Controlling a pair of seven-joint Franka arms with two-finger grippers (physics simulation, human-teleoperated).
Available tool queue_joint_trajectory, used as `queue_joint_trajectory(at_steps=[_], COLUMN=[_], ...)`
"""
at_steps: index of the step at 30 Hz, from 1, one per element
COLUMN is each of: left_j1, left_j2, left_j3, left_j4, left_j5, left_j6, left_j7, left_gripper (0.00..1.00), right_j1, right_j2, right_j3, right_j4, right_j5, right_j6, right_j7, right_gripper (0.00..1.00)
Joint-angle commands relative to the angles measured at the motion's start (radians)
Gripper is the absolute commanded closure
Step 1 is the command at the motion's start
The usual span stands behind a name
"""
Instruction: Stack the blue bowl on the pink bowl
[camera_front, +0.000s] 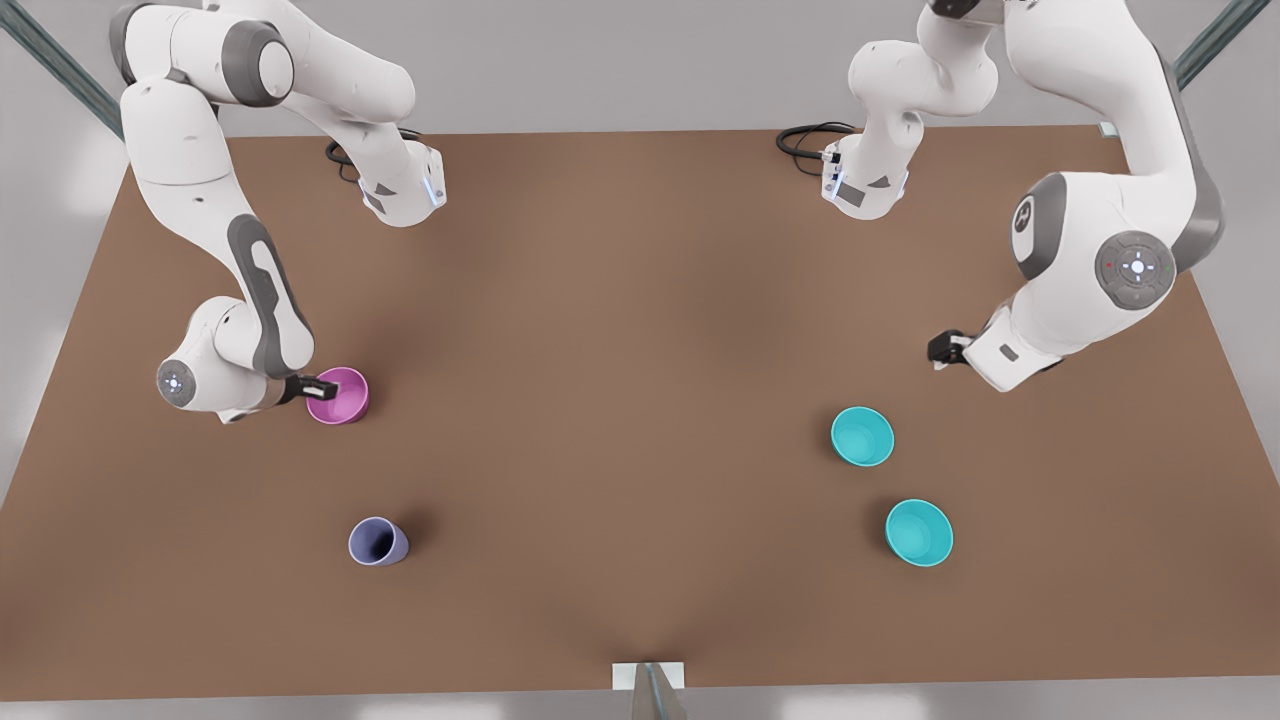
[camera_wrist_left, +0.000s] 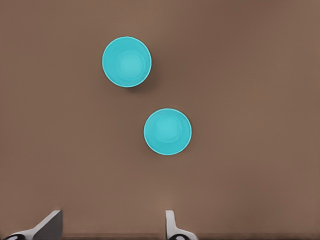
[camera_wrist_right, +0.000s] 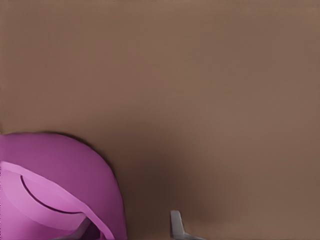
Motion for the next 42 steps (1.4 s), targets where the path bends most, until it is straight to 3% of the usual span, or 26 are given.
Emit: queue_joint_trajectory(at_steps=[1, 5, 8, 11, 13, 15, 17, 18, 22, 28, 29, 30, 33, 36, 39, 41, 42], left_j1=[0.033, 0.029, 0.029, 0.036, 0.037, 0.043, 0.043, 0.042, 0.042, 0.043, 0.045, 0.045, 0.046, 0.046, 0.046, 0.039, 0.028], left_j2=[0.007, 0.007, 0.008, 0.020, 0.020, 0.022, 0.036, 0.037, 0.043, 0.050, 0.051, 0.051, 0.051, 0.051, 0.051, 0.075, 0.126], left_j3=[0.002, -0.004, -0.004, -0.003, -0.003, -0.001, -0.001, -0.001, -0.003, -0.003, -0.001, -0.001, -0.001, -0.001, -0.001, -0.004, -0.004], left_j4=[0.002, 0.002, 0.004, 0.004, 0.004, 0.004, 0.004, 0.004, 0.004, 0.004, 0.004, 0.004, 0.004, 0.004, 0.004, 0.063, 0.126], left_j5=[-0.011, -0.048, -0.075, -0.077, -0.075, -0.075, -0.077, -0.077, -0.078, -0.078, -0.078, -0.078, -0.078, -0.078, -0.081, -0.092, -0.092], left_j6=[-0.040, -0.157, -0.154, -0.154, -0.152, -0.152, -0.132, -0.131, -0.129, -0.124, -0.124, -0.124, -0.123, -0.121, -0.121, -0.121, -0.120], left_j7=[0.008, 0.004, 0.004, 0.004, 0.004, 0.006, 0.006, 0.004, 0.004, 0.006, 0.006, 0.006, 0.006, 0.006, 0.006, 0.003, 0.001], left_gripper=[0.00, 0.00, 0.00, 0.00, 0.00, 0.00, 0.00, 0.00, 0.00, 0.00, 0.00, 0.00, 0.00, 0.00, 0.00, 0.00, 0.00], right_j1=[0.000, 0.006, 0.055, 0.245, 0.402, 0.575, 0.667, 0.704, 0.851, 0.899, 0.902, 0.902, 0.907, 0.845, 0.525, 0.288, 0.220], right_j2=[0.000, -0.007, -0.047, -0.103, -0.064, 0.068, 0.288, 0.354, 0.555, 0.637, 0.640, 0.640, 0.628, 0.470, 0.345, 0.344, 0.347], right_j3=[0.000, 0.002, 0.006, 0.006, 0.006, 0.005, 0.008, 0.008, 0.002, -0.006, -0.006, -0.006, -0.008, -0.046, -0.020, -0.026, -0.028], right_j4=[0.003, 0.015, 0.067, 0.254, 0.384, 0.620, 0.936, 1.010, 1.139, 1.139, 1.138, 1.138, 1.138, 1.127, 1.128, 1.116, 1.092], right_j5=[0.000, 0.020, 0.119, 0.233, 0.322, 0.368, 0.370, 0.370, 0.357, 0.350, 0.347, 0.331, 0.308, 0.307, 0.364, 0.359, 0.353], right_j6=[0.025, 0.009, -0.144, -0.426, -0.460, -0.468, -0.468, -0.457, -0.209, -0.101, -0.096, -0.096, -0.101, -0.224, -0.613, -0.895, -0.947], right_j7=[-0.010, -0.006, -0.010, 0.144, 0.372, 0.688, 1.078, 1.197, 1.383, 1.383, 1.382, 1.382, 1.383, 1.408, 1.178, 0.801, 0.643], right_gripper=[0.78, 0.79, 0.79, 0.79, 0.79, 0.79, 0.79, 0.79, 0.79, 0.79, 0.36, 0.00, 0.00, 0.00, 0.00, 0.00, 0.00])
